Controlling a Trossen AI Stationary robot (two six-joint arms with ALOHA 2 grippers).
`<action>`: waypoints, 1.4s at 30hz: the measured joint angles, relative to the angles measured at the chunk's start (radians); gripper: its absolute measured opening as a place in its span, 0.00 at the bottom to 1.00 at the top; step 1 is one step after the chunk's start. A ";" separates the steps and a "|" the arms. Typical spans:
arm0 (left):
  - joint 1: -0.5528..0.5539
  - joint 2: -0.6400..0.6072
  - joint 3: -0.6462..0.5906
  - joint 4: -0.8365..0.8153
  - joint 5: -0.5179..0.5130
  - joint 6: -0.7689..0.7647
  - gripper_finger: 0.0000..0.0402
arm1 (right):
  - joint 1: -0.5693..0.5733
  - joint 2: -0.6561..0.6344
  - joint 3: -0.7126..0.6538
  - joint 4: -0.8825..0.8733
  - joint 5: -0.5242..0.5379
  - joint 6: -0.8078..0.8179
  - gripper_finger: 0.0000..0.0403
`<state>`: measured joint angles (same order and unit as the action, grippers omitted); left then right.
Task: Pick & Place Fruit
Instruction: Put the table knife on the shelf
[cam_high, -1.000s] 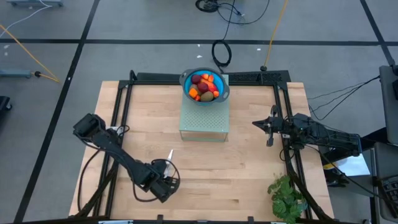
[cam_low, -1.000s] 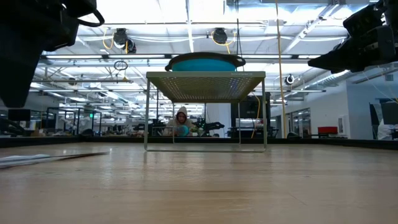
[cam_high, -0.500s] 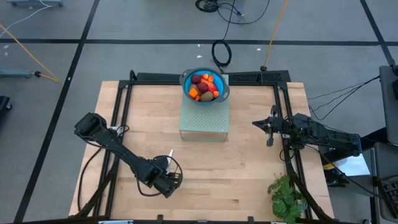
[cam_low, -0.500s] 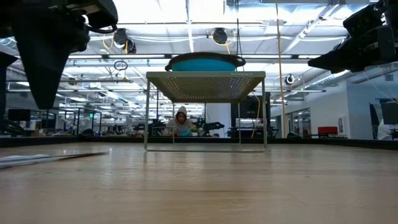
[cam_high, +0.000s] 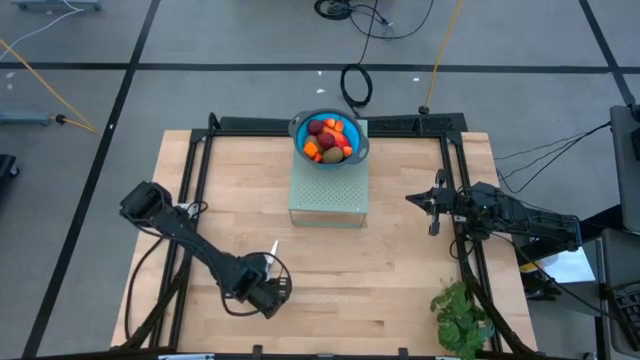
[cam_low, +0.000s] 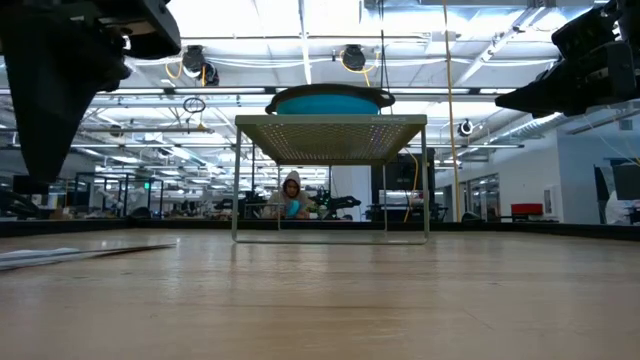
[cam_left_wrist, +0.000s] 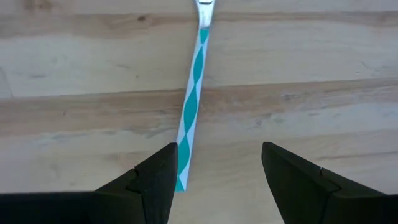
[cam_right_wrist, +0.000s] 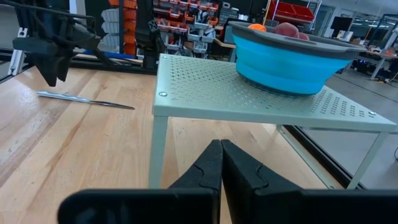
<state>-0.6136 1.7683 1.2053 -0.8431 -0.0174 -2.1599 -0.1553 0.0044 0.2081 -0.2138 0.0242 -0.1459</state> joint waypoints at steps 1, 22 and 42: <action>-0.003 0.000 -0.003 -0.001 0.000 -0.014 0.58 | 0.000 0.000 0.000 0.000 0.000 0.000 0.00; -0.042 0.081 -0.006 -0.009 0.063 -0.090 0.58 | 0.000 0.000 0.000 0.000 -0.001 0.002 0.00; -0.040 0.169 -0.003 0.076 0.097 0.004 0.58 | 0.000 0.001 0.000 0.000 0.000 0.003 0.00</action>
<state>-0.6541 1.9373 1.2022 -0.7673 0.0792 -2.1559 -0.1551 0.0052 0.2085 -0.2134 0.0242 -0.1433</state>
